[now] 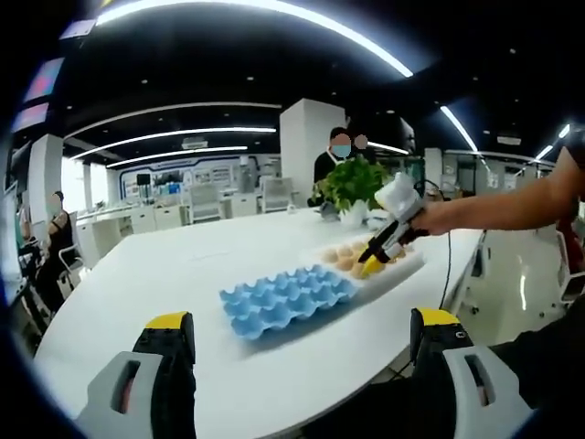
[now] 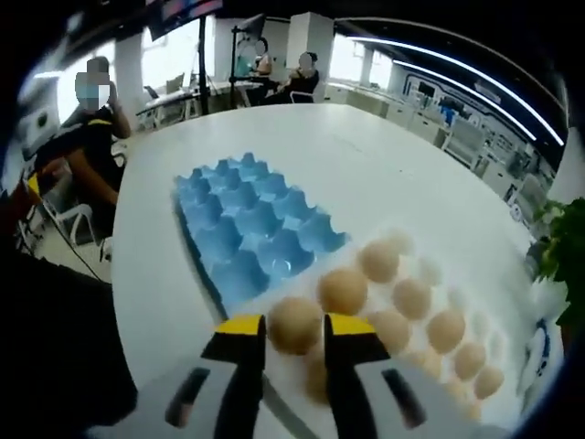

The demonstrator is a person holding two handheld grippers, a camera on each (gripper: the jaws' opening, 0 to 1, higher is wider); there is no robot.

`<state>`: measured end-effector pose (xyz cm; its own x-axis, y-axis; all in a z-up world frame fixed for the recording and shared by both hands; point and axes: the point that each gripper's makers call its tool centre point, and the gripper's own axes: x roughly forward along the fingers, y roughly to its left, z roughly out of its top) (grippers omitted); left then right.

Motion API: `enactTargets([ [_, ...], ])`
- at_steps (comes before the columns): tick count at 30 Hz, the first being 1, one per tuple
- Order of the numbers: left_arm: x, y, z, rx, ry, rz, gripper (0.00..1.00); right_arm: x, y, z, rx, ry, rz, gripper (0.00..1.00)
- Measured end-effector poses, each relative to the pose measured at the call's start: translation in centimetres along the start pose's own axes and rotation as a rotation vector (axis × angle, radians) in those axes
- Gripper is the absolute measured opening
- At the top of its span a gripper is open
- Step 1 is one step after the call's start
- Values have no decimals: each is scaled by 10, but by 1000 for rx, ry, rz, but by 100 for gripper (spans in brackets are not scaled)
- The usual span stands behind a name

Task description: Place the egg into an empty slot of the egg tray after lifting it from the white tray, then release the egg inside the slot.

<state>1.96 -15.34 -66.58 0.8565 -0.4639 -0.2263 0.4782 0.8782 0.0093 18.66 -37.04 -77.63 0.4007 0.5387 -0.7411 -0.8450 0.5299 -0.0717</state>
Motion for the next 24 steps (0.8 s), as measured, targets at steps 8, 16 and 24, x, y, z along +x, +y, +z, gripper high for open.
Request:
enactTargets([
  [8, -2, 4, 0, -11, -2, 8, 100, 6, 3, -2, -23, 80, 15, 25],
  [16, 0, 2, -4, -24, 1, 10, 100, 11, 2, -6, -11, 264, -24, 25],
  [24, -3, -2, -4, -39, -15, 13, 100, 7, 1, -7, 7, 218, -34, 24],
])
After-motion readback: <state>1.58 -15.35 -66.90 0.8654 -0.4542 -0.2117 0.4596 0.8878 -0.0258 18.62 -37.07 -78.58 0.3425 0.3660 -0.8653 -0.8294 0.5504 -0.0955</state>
